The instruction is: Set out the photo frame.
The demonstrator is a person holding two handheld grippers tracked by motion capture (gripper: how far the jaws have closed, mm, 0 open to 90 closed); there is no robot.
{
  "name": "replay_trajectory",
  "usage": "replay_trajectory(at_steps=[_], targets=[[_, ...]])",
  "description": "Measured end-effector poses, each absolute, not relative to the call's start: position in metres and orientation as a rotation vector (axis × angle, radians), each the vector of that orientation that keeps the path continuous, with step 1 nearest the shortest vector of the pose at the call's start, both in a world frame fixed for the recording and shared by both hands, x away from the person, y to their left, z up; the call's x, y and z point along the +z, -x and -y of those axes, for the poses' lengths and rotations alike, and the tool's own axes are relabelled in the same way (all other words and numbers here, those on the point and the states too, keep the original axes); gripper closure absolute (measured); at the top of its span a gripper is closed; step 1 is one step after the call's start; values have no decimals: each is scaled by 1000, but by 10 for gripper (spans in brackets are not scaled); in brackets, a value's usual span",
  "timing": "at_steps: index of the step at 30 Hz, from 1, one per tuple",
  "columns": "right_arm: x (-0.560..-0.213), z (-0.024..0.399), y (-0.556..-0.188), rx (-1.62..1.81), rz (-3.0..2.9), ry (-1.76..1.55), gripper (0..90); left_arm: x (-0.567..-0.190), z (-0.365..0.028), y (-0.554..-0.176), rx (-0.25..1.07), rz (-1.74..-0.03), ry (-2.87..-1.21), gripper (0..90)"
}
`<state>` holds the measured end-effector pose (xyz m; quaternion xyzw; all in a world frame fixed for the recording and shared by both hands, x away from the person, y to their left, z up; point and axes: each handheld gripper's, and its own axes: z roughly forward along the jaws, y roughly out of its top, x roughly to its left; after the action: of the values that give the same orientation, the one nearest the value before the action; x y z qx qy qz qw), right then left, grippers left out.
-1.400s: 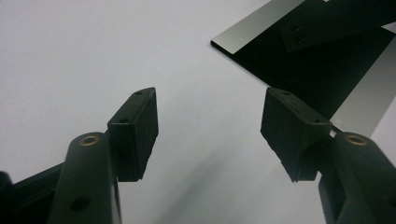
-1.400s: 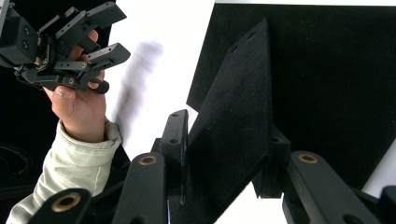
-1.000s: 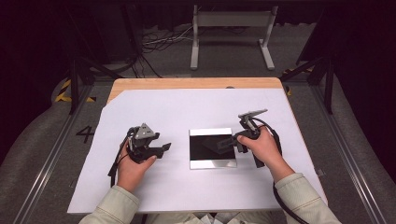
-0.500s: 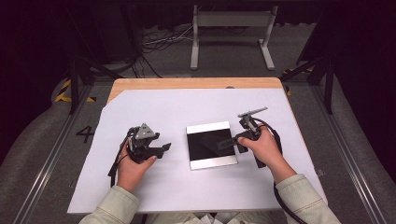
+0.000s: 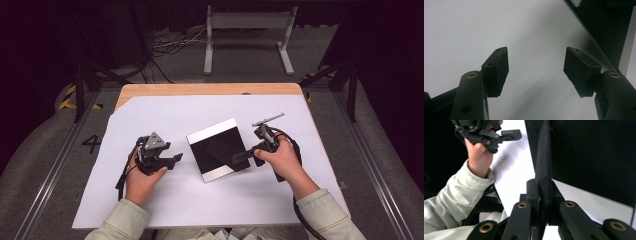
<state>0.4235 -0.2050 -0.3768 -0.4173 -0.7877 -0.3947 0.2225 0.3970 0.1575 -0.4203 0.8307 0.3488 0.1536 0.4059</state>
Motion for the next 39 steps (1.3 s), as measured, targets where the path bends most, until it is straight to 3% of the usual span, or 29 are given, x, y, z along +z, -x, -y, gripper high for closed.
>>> replay_trajectory(at_steps=[25,39], targets=[[-367,207,-414,-1373,2229,1072,875,-420,-159,-397,397,-894,-2082,376],[-381,206,-412,-1562,2361,961,875,-420,-160,-397,398,-892,-2083,376]])
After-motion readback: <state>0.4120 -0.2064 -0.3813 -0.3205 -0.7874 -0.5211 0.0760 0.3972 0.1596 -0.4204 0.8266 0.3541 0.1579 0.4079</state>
